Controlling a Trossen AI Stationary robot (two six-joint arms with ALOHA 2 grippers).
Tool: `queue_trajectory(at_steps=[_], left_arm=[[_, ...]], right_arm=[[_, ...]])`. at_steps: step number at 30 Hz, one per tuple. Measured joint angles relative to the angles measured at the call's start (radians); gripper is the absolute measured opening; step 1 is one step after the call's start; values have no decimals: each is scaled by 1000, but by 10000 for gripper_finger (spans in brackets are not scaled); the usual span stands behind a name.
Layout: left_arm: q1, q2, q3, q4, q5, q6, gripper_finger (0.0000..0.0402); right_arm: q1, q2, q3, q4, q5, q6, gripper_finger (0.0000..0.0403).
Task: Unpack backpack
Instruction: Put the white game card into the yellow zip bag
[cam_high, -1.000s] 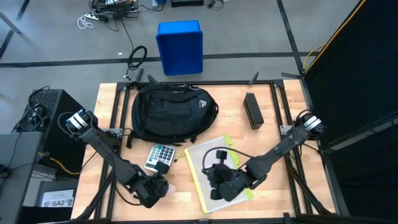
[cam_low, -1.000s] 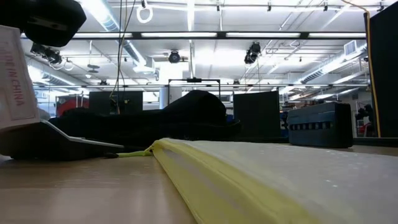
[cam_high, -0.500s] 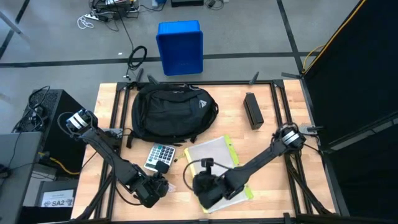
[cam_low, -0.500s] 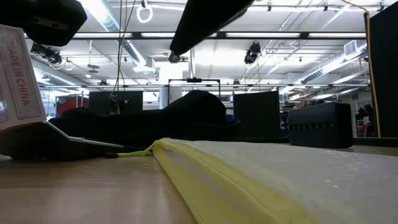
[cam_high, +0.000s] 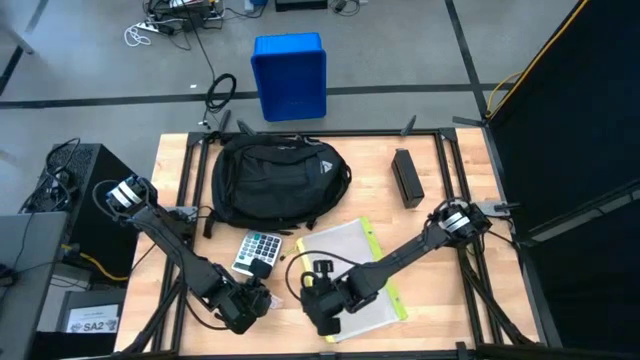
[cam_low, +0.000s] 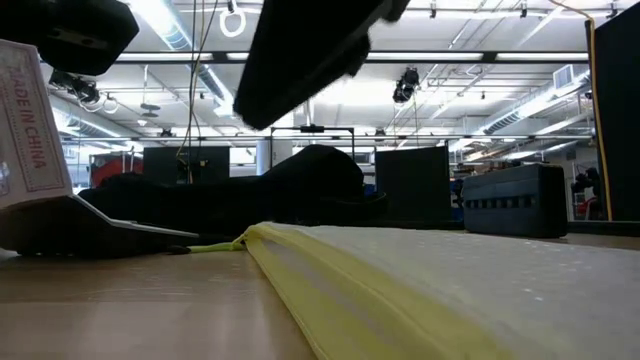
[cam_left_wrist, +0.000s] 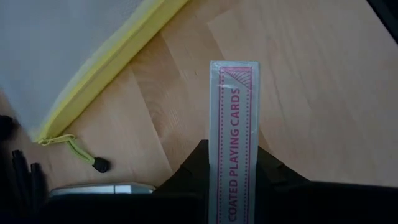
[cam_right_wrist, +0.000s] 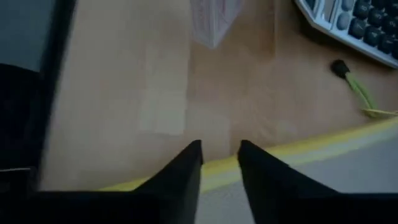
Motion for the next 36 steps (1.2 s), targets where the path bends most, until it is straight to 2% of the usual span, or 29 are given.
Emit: queue_trajectory(at_steps=[6, 11, 17, 24, 31, 36], left_arm=[[0, 0, 0, 1, 1, 2, 29], [0, 2, 0, -1, 15, 0, 29], [0, 3, 0, 4, 17, 1, 29], [1, 3, 0, 13, 9, 25, 30], [1, 3, 0, 14, 6, 25, 30], [1, 3, 0, 14, 6, 25, 30]], right_arm=[[-16, 51, 0, 148, -37, -72, 205], [-22, 60, 1, 50, 94, -41, 244], [-42, 66, 0, -77, 132, 66, 229], [-48, 66, 0, 51, 111, 50, 196], [-53, 66, 0, -24, 134, 30, 183], [-57, 66, 0, -10, 139, 30, 177]])
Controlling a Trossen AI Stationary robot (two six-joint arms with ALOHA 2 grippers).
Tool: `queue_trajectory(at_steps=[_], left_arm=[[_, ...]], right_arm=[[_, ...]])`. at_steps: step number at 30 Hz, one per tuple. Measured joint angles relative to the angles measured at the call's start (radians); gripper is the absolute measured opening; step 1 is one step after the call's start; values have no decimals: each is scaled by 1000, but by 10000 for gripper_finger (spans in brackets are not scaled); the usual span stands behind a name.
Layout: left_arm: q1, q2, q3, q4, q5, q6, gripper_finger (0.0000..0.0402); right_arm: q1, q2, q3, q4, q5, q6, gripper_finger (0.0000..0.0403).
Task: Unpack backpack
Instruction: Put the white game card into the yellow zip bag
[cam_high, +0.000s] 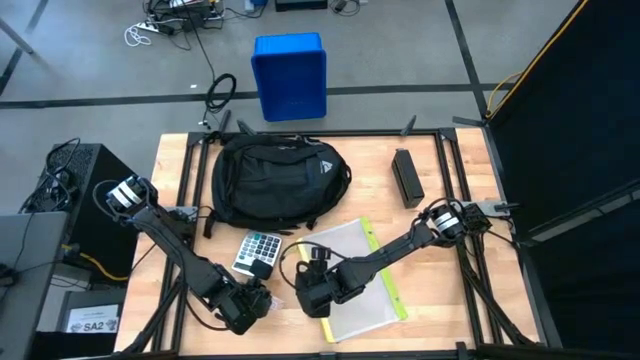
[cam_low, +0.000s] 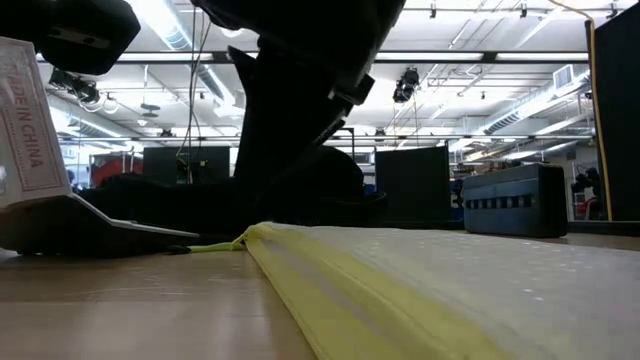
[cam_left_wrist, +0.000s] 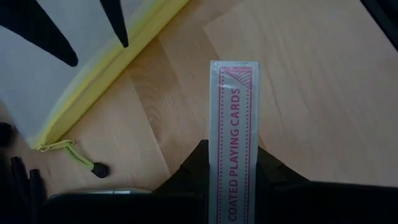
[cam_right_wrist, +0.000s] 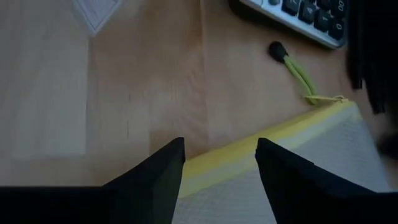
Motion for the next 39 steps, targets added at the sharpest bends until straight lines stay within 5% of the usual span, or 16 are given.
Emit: queue_trajectory(at_steps=[8, 31, 39], left_arm=[[0, 1, 0, 0, -14, 0, 31], [1, 1, 0, 0, -13, 12, 31], [0, 1, 0, 2, -13, 23, 31]], right_arm=[[-6, 77, 2, 51, -35, -29, 185], [25, 26, 27, -416, 27, 208, 142], [44, 26, 89, -391, -101, 132, 162]])
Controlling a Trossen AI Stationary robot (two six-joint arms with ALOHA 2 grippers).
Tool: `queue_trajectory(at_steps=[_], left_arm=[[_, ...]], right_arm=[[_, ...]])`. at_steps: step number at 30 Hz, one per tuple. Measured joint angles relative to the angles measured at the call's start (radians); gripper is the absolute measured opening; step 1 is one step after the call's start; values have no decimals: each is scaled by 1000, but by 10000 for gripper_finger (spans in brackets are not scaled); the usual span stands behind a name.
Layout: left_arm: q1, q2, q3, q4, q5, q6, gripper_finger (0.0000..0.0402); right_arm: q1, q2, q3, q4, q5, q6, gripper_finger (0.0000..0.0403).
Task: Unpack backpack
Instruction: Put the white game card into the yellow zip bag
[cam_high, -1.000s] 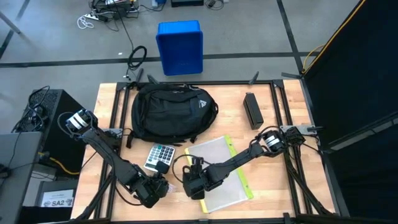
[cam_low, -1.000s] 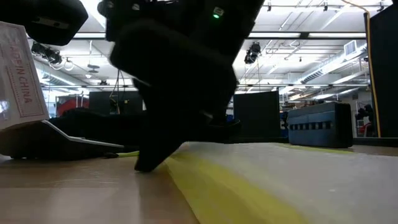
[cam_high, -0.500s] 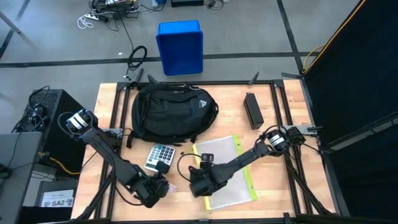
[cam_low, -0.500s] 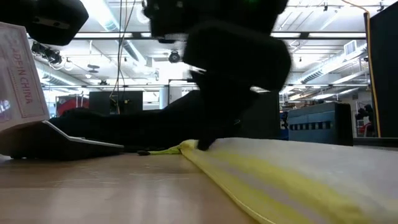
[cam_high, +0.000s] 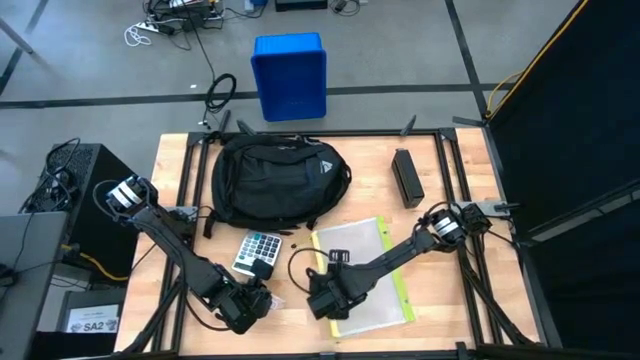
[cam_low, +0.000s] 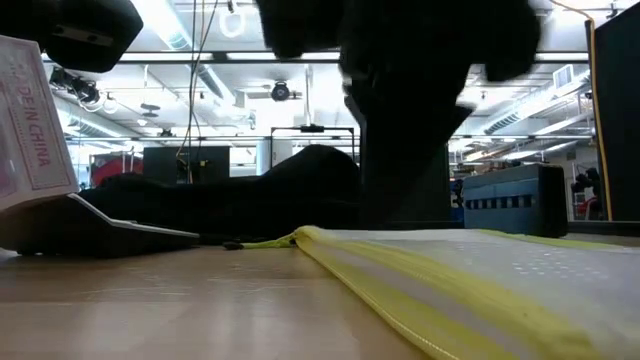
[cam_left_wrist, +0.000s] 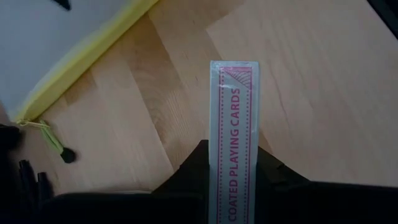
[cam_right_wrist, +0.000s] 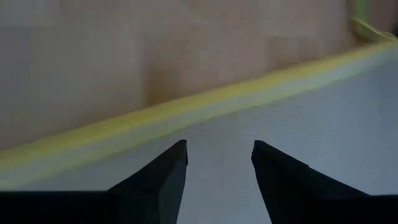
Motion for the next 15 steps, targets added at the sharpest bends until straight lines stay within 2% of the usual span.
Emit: queue_trajectory(at_steps=[4, 8, 10, 13, 15], left_arm=[[0, 0, 0, 0, -1, 2, 31], [0, 0, 0, 1, -5, 5, 31], [1, 0, 0, 2, -10, 6, 31], [5, 0, 0, 16, -11, 6, 31], [5, 0, 0, 27, -12, 7, 31]], right_arm=[[45, 0, 53, -12, -8, -46, 164], [104, 0, 67, 46, 113, -54, 150], [123, 2, 67, 104, 138, -49, 141], [125, 2, 47, 205, 108, -67, 130], [124, 3, 36, 209, 92, -96, 126]])
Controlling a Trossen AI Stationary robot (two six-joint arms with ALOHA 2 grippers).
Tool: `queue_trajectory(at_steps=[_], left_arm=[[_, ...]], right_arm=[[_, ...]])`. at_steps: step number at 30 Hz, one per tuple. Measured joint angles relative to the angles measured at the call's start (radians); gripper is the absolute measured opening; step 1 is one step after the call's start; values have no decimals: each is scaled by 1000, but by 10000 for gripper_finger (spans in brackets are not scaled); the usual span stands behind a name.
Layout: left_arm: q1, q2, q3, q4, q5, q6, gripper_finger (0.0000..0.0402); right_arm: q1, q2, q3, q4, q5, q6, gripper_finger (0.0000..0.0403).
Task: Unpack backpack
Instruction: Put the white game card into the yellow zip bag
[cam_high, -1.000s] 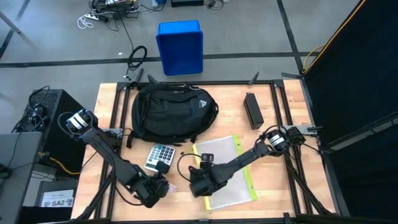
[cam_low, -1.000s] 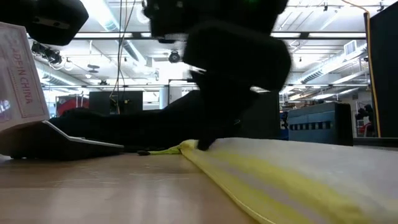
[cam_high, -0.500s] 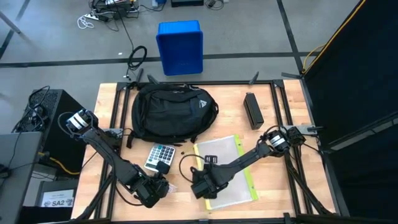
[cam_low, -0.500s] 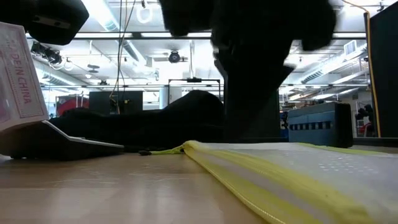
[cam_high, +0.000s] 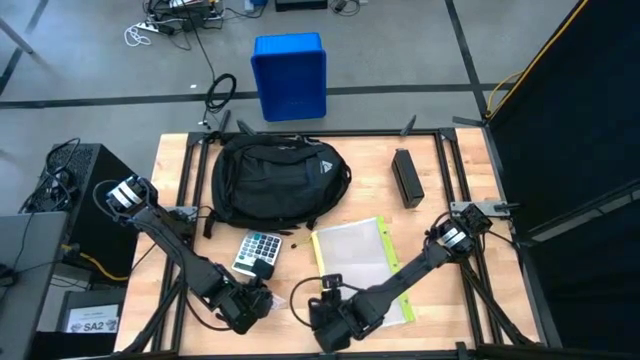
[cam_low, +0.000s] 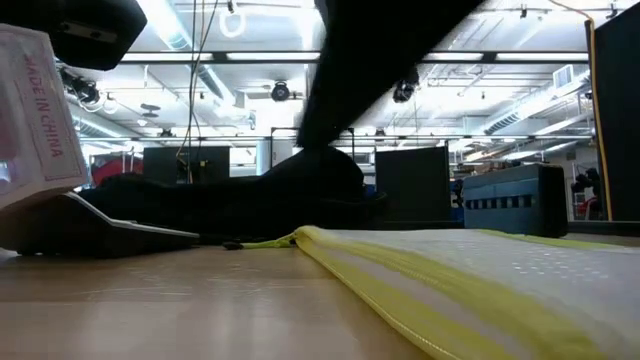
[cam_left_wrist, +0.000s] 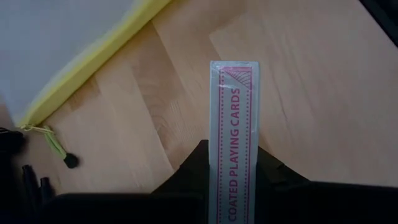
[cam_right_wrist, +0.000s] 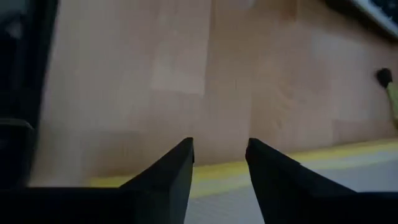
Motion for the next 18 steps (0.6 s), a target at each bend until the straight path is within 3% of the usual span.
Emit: queue_trajectory(at_steps=[6, 9, 18], left_arm=[[1, 0, 0, 2, -2, 2, 31], [1, 0, 0, 3, -2, 22, 31], [1, 0, 0, 3, -2, 22, 31]], right_arm=[[2, 1, -72, 24, -58, -27, 126], [3, 1, -101, 21, -64, 34, 133], [29, 1, -107, -220, -93, 216, 127]])
